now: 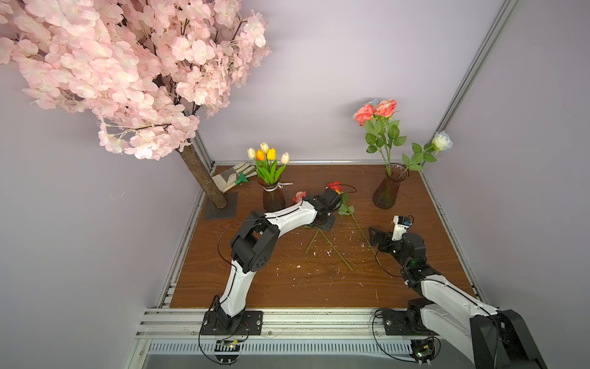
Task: Arrange the flowers in different vases according to their variety
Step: Pick up the flower at the center of the board, then insert the flower into the vase.
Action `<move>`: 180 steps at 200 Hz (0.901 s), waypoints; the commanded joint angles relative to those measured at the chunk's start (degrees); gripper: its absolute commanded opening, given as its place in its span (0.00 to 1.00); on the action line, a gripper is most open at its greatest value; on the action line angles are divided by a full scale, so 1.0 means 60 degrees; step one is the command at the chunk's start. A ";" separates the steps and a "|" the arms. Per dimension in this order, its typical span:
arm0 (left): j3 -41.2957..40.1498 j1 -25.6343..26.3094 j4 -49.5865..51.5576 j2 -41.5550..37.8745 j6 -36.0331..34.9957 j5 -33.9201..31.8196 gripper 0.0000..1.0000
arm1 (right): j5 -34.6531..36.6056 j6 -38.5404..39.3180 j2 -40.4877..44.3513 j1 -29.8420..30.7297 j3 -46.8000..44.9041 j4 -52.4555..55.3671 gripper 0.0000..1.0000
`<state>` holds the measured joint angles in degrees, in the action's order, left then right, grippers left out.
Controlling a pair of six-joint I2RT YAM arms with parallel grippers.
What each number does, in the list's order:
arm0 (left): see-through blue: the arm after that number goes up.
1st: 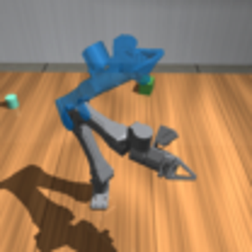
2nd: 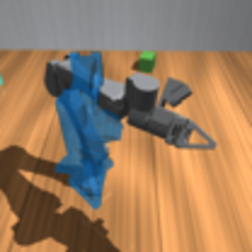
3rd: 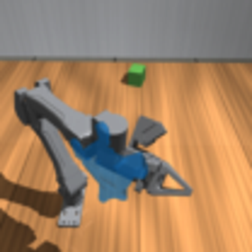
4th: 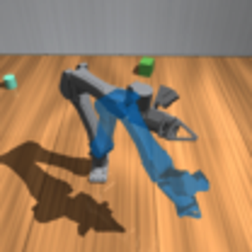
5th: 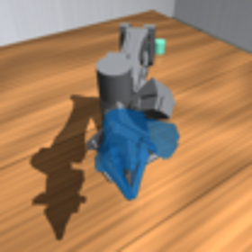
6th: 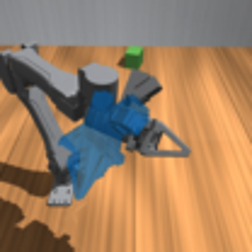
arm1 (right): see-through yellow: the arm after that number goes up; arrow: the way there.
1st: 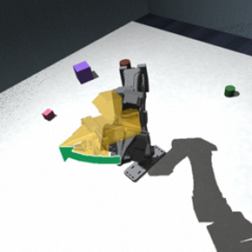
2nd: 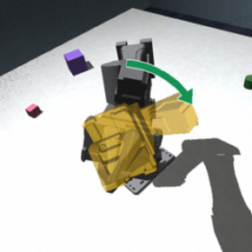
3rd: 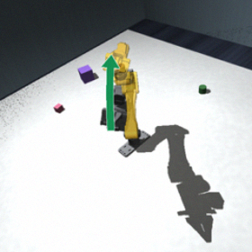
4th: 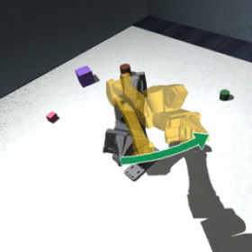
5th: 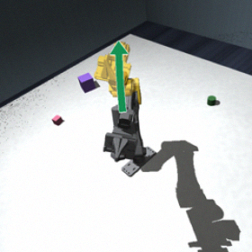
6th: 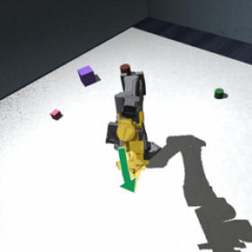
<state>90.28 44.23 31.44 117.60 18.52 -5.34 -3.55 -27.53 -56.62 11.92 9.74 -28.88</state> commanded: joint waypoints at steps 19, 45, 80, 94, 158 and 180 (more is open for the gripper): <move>-0.0630 0.0058 -0.1101 -0.2010 -0.0262 -0.1025 0.00 | -0.0168 -0.0040 0.0062 0.0049 0.0340 -0.0137 0.99; -0.0985 0.0026 -0.1983 -0.3033 -0.0817 -0.2093 0.00 | -0.0192 -0.0054 0.0031 0.0047 0.0340 -0.0150 1.00; -0.2118 -0.0439 -0.4060 -0.4476 -0.1653 -0.2759 0.00 | -0.0205 -0.0049 0.0040 0.0049 0.0340 -0.0145 1.00; -0.2346 -0.0838 -0.4682 -0.4943 -0.1786 -0.2748 0.00 | -0.0199 -0.0050 0.0043 0.0052 0.0328 -0.0152 1.00; -0.2817 -0.2372 -0.6969 -0.6190 -0.2779 -0.3088 0.01 | -0.0214 -0.0048 -0.0012 0.0045 0.0316 -0.0181 1.00; -0.3026 -0.3075 -0.7618 -0.6328 -0.2771 -0.2688 0.01 | -0.0214 -0.0070 -0.0055 0.0049 0.0325 -0.0225 0.99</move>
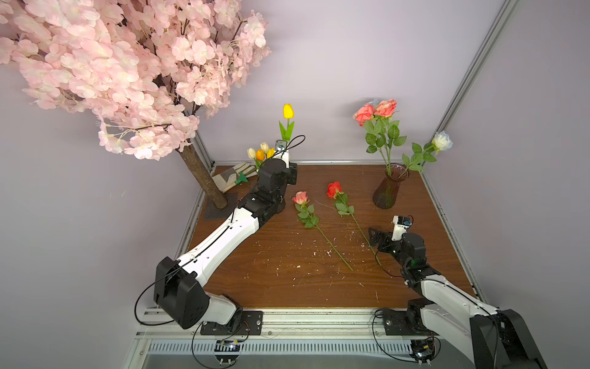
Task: Arrange the flowers in different vases according to their variety
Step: Insert the flower into the vase, then pick up the flower at the center of the board.
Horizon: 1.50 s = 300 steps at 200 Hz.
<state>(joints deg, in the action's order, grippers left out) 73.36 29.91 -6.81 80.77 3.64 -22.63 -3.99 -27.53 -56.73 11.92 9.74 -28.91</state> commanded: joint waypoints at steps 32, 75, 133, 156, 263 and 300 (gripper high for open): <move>-0.0669 -0.1484 -0.2374 -0.0105 -0.0272 0.0826 0.00 | -0.0163 -0.0070 -0.0125 0.0056 0.0324 -0.0249 1.00; -0.1543 -0.1788 -0.4373 0.0152 -0.0428 0.1228 0.01 | -0.0127 -0.0055 -0.0169 0.0049 0.0324 -0.0247 1.00; -0.2252 -0.1836 -0.5569 0.0569 -0.0475 0.1679 0.01 | -0.0126 -0.0048 -0.0169 0.0056 0.0325 -0.0258 1.00; -0.2670 -0.1891 -0.5991 0.0557 -0.0477 0.1726 0.01 | -0.0168 -0.0055 -0.0187 0.0049 0.0325 -0.0261 1.00; -0.3081 -0.1742 -0.1960 -0.2565 0.2028 0.2722 0.97 | -0.0601 0.0237 -0.0094 0.0065 0.0584 0.0064 1.00; -0.4125 -0.1338 -0.1028 -0.3947 0.3180 0.3085 1.00 | -0.0767 0.0271 -0.0121 0.0107 0.0847 0.0485 0.99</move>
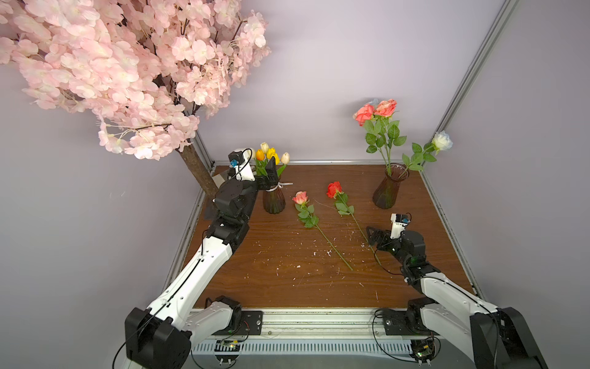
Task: Arrange the flowers in different vases according to their variety
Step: Pick up the flower at the center of the board.
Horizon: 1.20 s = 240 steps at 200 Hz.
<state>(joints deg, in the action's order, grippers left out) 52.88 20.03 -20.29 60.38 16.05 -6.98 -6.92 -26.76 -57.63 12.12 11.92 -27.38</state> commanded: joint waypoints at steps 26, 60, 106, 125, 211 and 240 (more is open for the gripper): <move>-0.2209 0.0785 0.0964 -0.1601 0.2208 0.0657 1.00 | -0.0297 0.0338 -0.0119 0.0226 0.0948 0.0982 1.00; -0.4866 0.1223 -0.1000 -0.2933 0.3279 0.0623 0.99 | -0.0252 0.0765 -0.0485 0.0781 0.1528 0.1729 1.00; -0.6728 0.1273 -0.2027 -0.3183 0.2733 0.0241 1.00 | 0.0887 0.1255 -0.1896 0.1773 0.3307 0.4281 1.00; -0.7316 0.1266 -0.2725 -0.3005 0.2455 0.0160 1.00 | 0.1458 0.1197 -0.2558 0.1967 0.4270 0.5469 1.00; -0.7365 0.1267 -0.2492 -0.2843 0.1880 -0.0550 1.00 | 0.1154 0.2358 -0.3074 0.1939 0.5271 0.5252 0.98; -0.7305 0.1267 -0.2418 -0.2767 0.1829 -0.0597 1.00 | 0.1954 0.2835 -0.4651 0.1928 0.6770 0.6911 0.77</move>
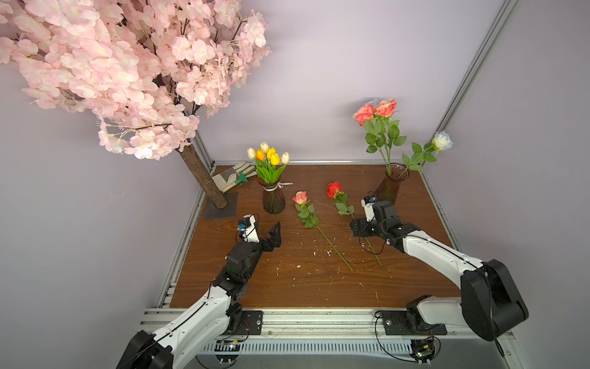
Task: Arrange the flowers in different vases according to their variety
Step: Pick up the flower at the center of the board.
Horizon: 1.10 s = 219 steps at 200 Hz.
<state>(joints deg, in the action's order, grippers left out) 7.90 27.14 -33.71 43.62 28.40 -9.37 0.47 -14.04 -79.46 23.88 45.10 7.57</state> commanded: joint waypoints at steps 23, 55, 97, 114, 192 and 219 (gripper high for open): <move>0.0215 0.0091 -0.0212 0.0098 -0.0226 -0.0187 1.00 | 0.0965 0.1095 -0.2219 -0.0031 0.2346 0.2179 0.64; 0.0251 0.0082 -0.0226 0.0213 -0.0237 -0.0159 1.00 | 0.0984 0.1378 -0.3192 -0.0034 0.3212 0.2703 0.58; 0.0335 0.0082 -0.0273 0.0450 -0.0222 -0.0058 0.99 | 0.1155 0.1562 -0.4162 -0.0039 0.4035 0.3239 0.50; 0.0338 0.0082 -0.0270 0.0520 -0.0204 -0.0008 1.00 | 0.1297 0.1608 -0.4510 -0.0054 0.4276 0.3352 0.42; 0.0415 0.0086 -0.0299 0.0693 -0.0163 0.0151 0.99 | 0.1210 0.1740 -0.4926 -0.0036 0.4790 0.3304 0.04; 0.0399 0.0090 -0.0300 0.0626 -0.0177 0.0125 1.00 | 0.0935 0.1711 -0.4361 -0.0054 0.4581 0.2944 0.00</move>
<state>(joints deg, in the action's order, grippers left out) 8.73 27.16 -34.57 47.79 27.83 -9.06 7.18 -3.70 -109.71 23.81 72.25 26.33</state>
